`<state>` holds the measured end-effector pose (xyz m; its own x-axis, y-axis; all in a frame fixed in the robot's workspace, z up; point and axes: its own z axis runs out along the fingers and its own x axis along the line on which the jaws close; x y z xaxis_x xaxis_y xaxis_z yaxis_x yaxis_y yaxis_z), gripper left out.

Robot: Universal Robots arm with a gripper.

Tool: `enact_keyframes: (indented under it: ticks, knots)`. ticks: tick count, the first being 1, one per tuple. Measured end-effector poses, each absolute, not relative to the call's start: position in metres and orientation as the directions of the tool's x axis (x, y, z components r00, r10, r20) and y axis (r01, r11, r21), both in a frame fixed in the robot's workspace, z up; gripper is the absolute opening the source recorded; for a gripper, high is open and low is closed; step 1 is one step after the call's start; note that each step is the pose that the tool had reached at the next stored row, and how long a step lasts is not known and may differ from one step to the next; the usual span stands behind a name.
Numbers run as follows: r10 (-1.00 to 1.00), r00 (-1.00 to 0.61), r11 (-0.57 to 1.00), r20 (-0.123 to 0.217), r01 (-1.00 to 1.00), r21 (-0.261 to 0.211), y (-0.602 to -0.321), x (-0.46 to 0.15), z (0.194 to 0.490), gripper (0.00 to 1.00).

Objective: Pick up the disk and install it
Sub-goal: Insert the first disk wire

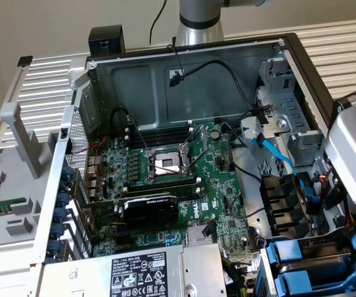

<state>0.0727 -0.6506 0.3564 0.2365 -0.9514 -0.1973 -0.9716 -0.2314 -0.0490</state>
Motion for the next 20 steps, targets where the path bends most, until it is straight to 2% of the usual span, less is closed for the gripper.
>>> enact_keyframes:
  ticks: [9,11,12,20]
  knots:
    - [-0.945,0.24,-0.238,-0.222,-0.971,-0.037,-0.654,0.078,0.351,0.55]
    - [-0.944,0.239,-0.238,-0.226,-0.971,-0.032,-0.654,0.079,0.35,0.53]
    - [-0.944,0.238,-0.238,-0.228,-0.971,-0.029,-0.655,0.08,0.35,0.45]
    - [-0.938,0.234,-0.239,-0.255,-0.971,-0.008,-0.66,0.086,0.348,0.45]
